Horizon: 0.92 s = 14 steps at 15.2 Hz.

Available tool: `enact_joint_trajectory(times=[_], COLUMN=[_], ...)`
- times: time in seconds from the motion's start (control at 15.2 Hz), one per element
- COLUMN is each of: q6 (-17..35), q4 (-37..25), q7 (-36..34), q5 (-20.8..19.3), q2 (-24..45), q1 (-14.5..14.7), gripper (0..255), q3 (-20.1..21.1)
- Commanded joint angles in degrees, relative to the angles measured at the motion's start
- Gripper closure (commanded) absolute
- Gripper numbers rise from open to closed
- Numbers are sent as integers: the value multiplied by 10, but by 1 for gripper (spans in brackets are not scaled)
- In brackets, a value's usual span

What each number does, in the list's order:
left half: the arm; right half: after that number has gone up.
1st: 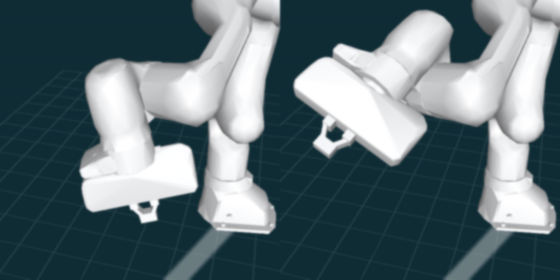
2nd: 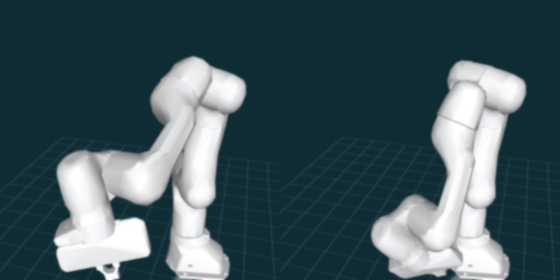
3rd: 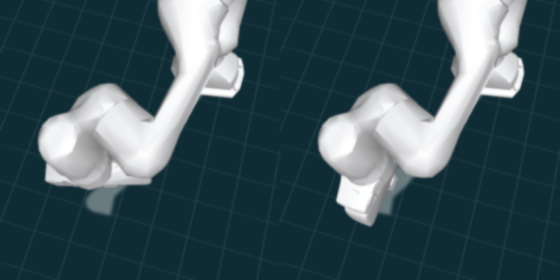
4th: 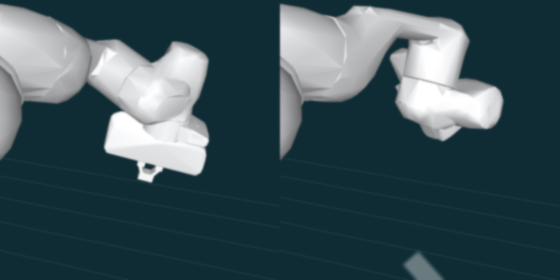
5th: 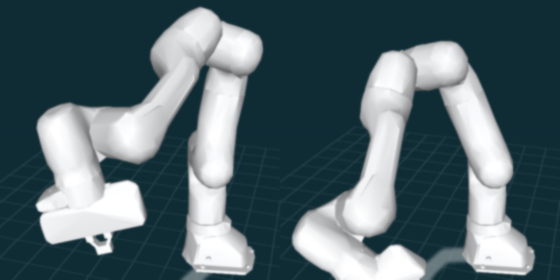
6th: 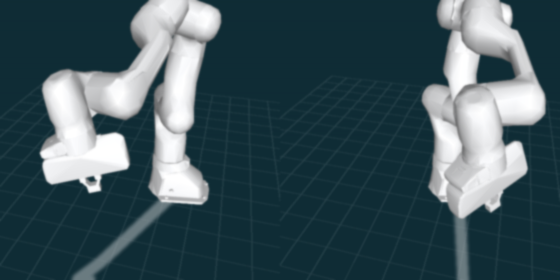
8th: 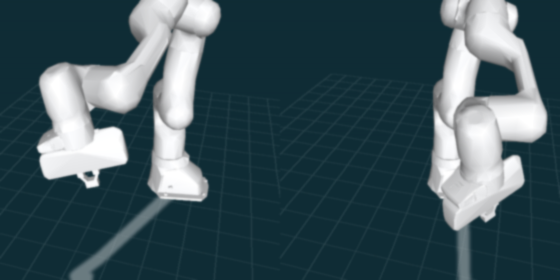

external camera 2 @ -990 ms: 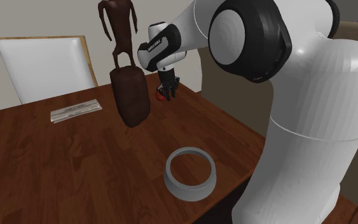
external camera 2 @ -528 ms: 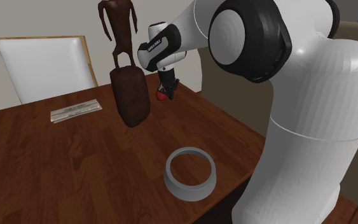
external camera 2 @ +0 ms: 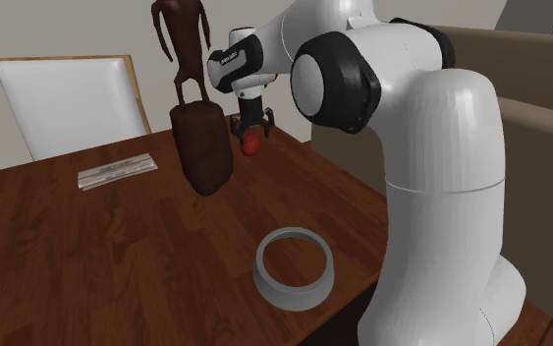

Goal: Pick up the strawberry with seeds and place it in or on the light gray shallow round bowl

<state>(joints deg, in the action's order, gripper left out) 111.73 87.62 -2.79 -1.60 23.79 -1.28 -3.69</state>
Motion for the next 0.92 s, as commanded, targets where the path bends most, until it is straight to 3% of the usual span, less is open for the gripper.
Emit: enact_joint_trajectory(times=[0.0,0.2,0.86], q6=[-36,-87,-33], q4=[-92,-228,-181], q7=[-67,-157,-155], q5=[34,78,79], q2=[56,137,144], q1=[-7,-25,-23], gripper=[0,0,0], q3=[-7,-16,-15])
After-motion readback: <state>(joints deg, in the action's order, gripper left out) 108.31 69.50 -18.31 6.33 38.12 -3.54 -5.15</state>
